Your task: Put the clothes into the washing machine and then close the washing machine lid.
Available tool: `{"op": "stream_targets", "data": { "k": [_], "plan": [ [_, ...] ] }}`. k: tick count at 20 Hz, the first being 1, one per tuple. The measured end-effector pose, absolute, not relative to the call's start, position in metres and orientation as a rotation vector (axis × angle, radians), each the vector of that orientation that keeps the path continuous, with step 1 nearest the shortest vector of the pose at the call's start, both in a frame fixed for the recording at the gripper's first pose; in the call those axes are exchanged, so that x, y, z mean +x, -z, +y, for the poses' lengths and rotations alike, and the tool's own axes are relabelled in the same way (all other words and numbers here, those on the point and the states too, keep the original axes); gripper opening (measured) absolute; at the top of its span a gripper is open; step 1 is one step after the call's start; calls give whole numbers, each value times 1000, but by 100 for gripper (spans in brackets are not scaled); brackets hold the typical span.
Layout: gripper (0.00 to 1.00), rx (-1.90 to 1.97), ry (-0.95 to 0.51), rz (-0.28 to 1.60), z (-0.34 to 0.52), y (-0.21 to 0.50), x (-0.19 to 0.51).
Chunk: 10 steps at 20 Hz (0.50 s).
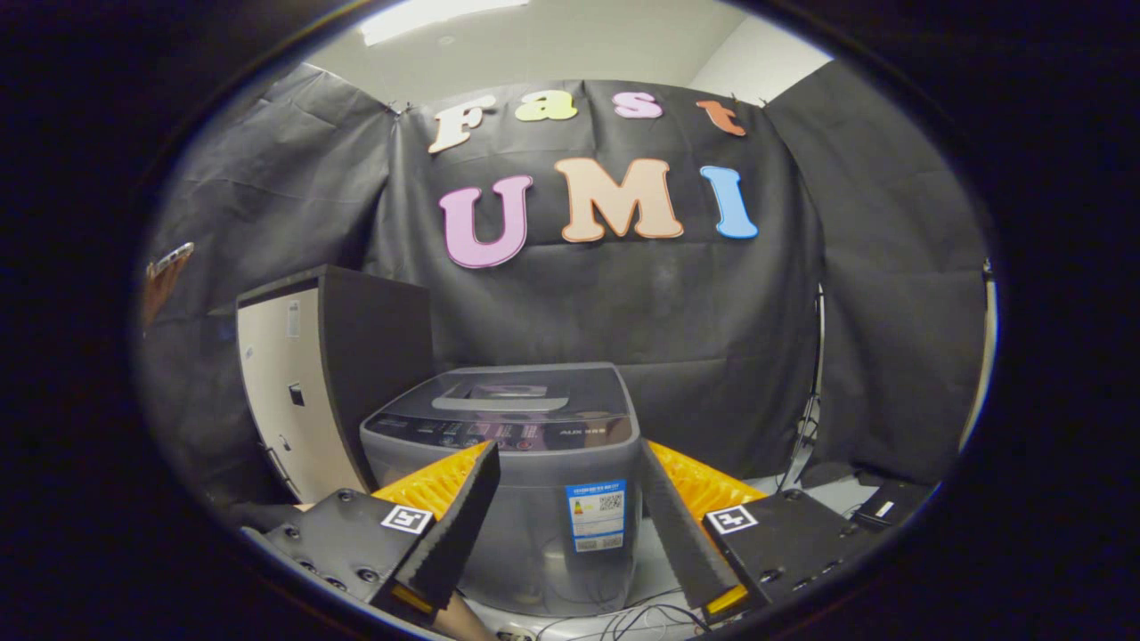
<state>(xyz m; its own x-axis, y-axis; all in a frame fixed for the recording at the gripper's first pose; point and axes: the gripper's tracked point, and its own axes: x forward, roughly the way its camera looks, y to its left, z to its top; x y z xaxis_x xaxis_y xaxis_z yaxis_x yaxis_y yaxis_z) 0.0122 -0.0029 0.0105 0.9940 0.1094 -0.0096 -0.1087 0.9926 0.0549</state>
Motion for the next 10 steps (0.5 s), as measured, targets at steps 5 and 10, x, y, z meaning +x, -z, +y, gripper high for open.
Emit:
{"op": "stream_targets", "data": {
  "k": [5, 10],
  "plan": [
    [96, 11, -121, 16, 4, -8, 7],
    [96, 6, -137, 14, 7, -7, 6]
  ]
}}
